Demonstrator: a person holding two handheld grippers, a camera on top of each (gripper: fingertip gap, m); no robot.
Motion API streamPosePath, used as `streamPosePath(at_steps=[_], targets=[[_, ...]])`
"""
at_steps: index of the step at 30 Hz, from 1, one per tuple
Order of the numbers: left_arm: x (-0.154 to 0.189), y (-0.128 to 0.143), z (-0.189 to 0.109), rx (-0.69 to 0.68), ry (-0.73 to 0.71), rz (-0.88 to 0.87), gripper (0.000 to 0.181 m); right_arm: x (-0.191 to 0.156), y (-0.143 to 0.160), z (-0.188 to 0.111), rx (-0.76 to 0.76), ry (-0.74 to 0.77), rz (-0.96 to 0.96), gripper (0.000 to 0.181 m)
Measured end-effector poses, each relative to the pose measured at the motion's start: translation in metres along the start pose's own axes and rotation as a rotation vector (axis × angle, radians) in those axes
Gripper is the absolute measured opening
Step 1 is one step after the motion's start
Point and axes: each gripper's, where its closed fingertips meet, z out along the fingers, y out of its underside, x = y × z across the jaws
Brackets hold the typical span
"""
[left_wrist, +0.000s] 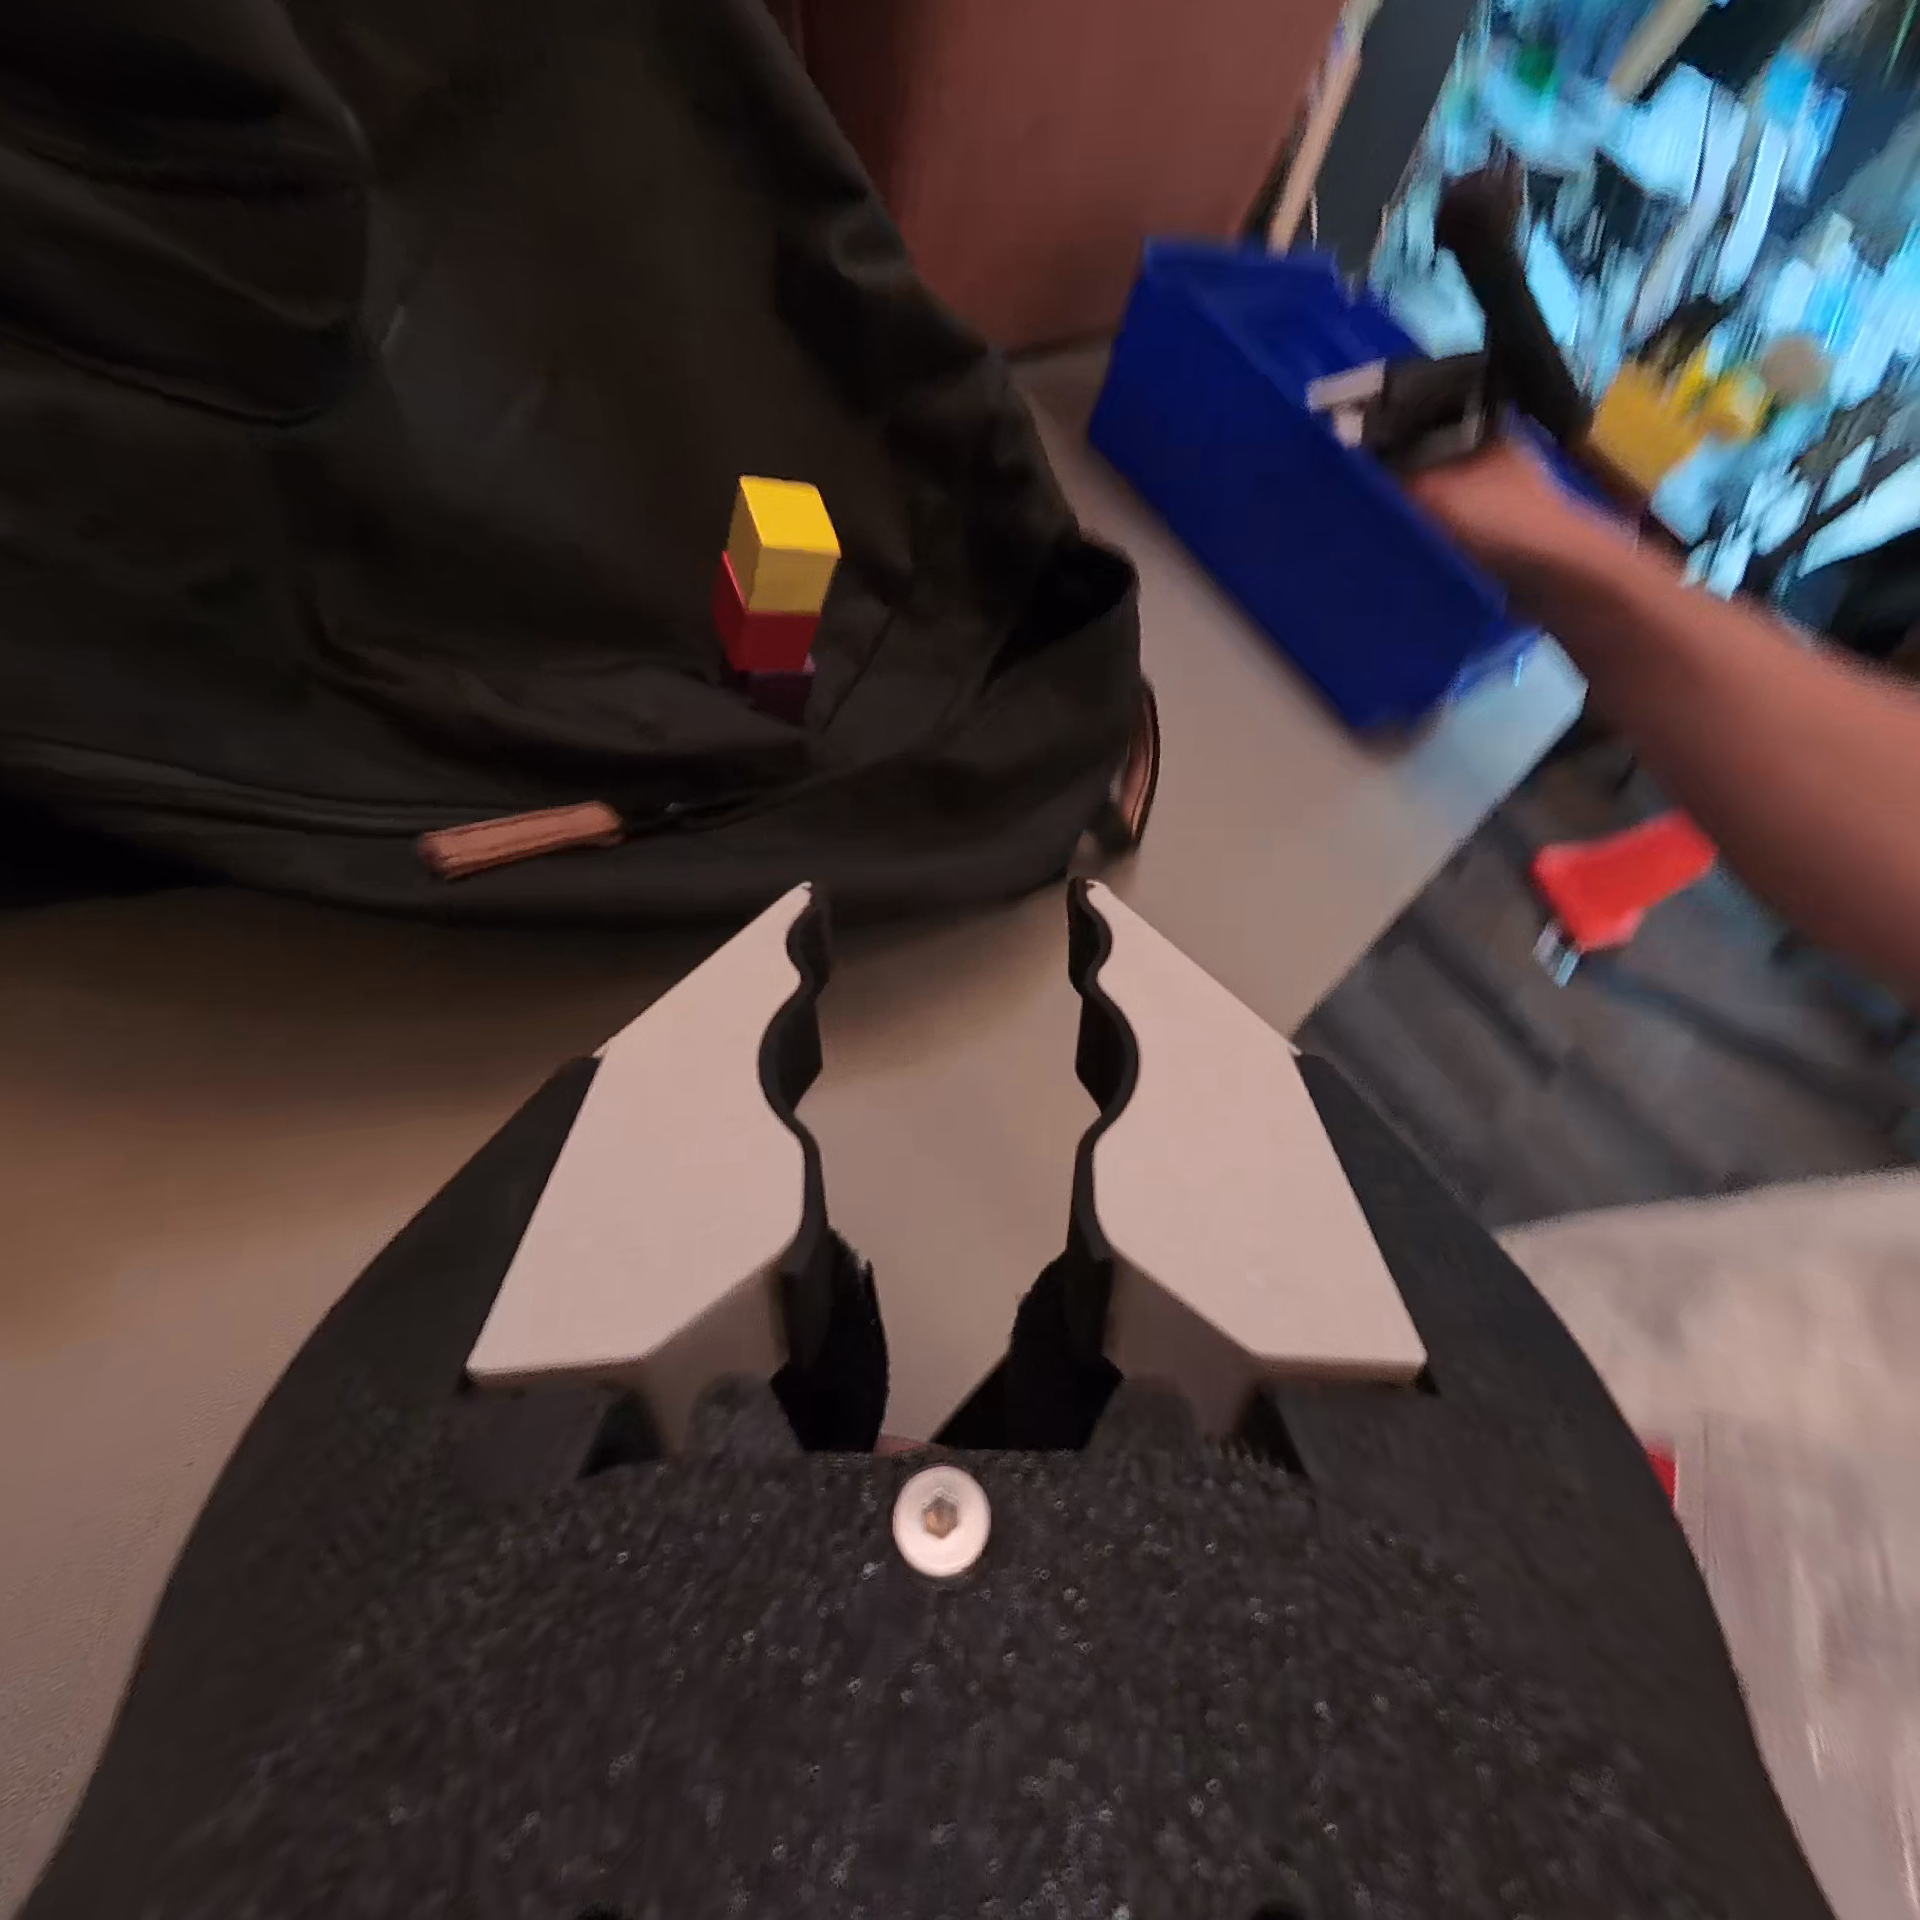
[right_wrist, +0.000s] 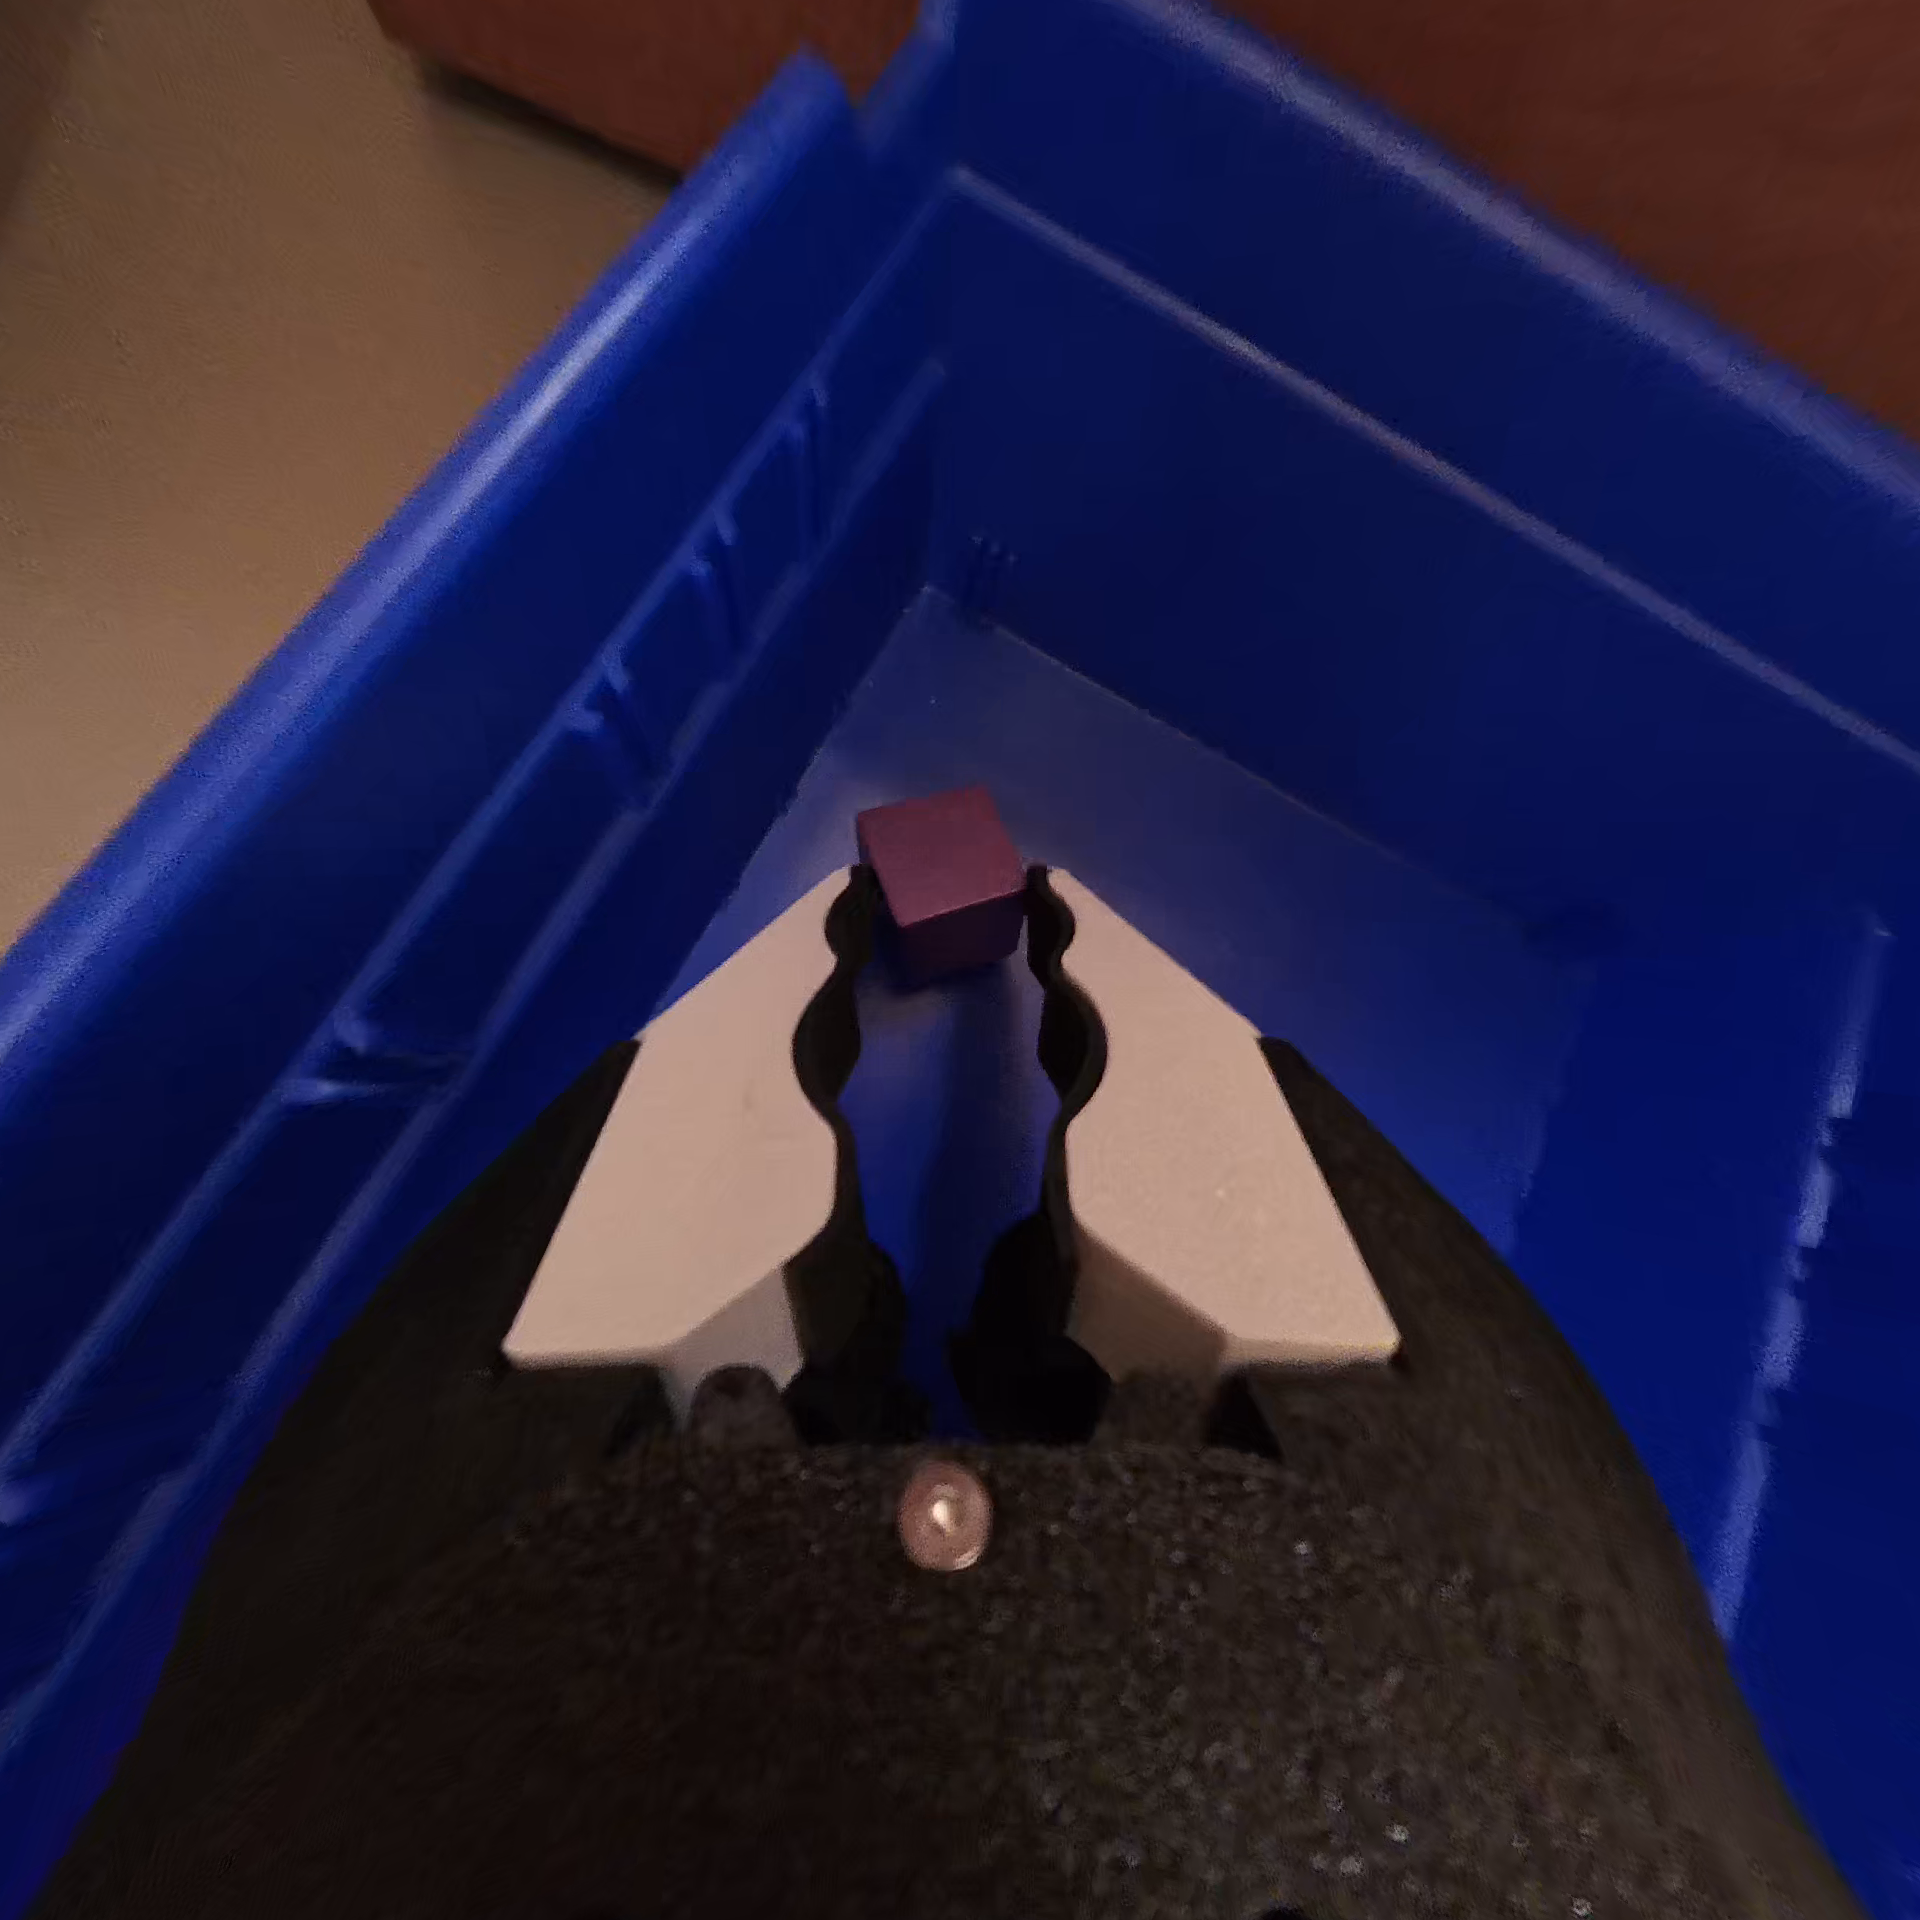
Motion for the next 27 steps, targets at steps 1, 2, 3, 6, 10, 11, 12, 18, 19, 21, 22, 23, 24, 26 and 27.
streamPosePath(at_steps=[1, 2, 3, 6, 10, 11, 12, 18, 19, 21, 22, 23, 24, 26, 27], targets=[[-0.001, -0.003, 0.008, 0.029, -0.014, -0.035, 0.047, 0.0, -0.003, 0.002, 0.013, -0.009, 0.005, 0.029], [-0.003, -0.006, 0.017, 0.052, -0.041, -0.05, 0.047, 0.0, -0.003, 0.004, 0.01, -0.016, 0.015, 0.029], [-0.004, -0.009, 0.025, 0.071, -0.079, -0.037, 0.047, 0.0, -0.003, 0.004, 0.007, -0.023, 0.022, 0.03], [-0.015, -0.016, 0.052, 0.118, -0.235, 0.04, 0.047, 0.002, -0.002, 0.002, 0.009, -0.028, 0.012, 0.035], [-0.029, -0.021, 0.087, 0.124, -0.357, 0.066, 0.048, 0.026, -0.011, -0.024, 0.059, 0.109, 0.011, 0.039], [-0.031, -0.023, 0.095, 0.123, -0.373, 0.069, 0.048, 0.033, -0.015, -0.039, 0.073, 0.165, 0.003, 0.037], [-0.032, -0.024, 0.103, 0.117, -0.381, 0.075, 0.048, 0.037, -0.02, -0.056, 0.093, 0.215, -0.005, 0.037], [-0.045, -0.041, 0.126, 0.117, -0.486, 0.11, 0.048, -0.016, -0.063, -0.153, 0.341, 0.222, 0.047, 0.049], [-0.047, -0.043, 0.127, 0.122, -0.501, 0.107, 0.048, -0.035, -0.071, -0.165, 0.407, 0.181, 0.054, 0.052], [-0.052, -0.046, 0.128, 0.131, -0.513, 0.093, 0.047, -0.079, -0.086, -0.182, 0.541, 0.081, 0.032, 0.053], [-0.053, -0.046, 0.129, 0.131, -0.507, 0.085, 0.042, -0.103, -0.092, -0.187, 0.593, 0.024, 0.012, 0.054], [-0.052, -0.046, 0.13, 0.128, -0.483, 0.077, 0.027, -0.129, -0.097, -0.189, 0.631, -0.037, -0.017, 0.055], [-0.052, -0.048, 0.129, 0.143, -0.468, 0.056, 0.027, -0.155, -0.1, -0.189, 0.668, -0.097, -0.047, 0.056], [-0.049, -0.053, 0.127, 0.184, -0.401, -0.009, 0.027, -0.206, -0.102, -0.182, 0.714, -0.223, -0.09, 0.063], [-0.044, -0.055, 0.127, 0.196, -0.338, -0.064, 0.027, -0.227, -0.103, -0.178, 0.726, -0.273, -0.101, 0.062]])
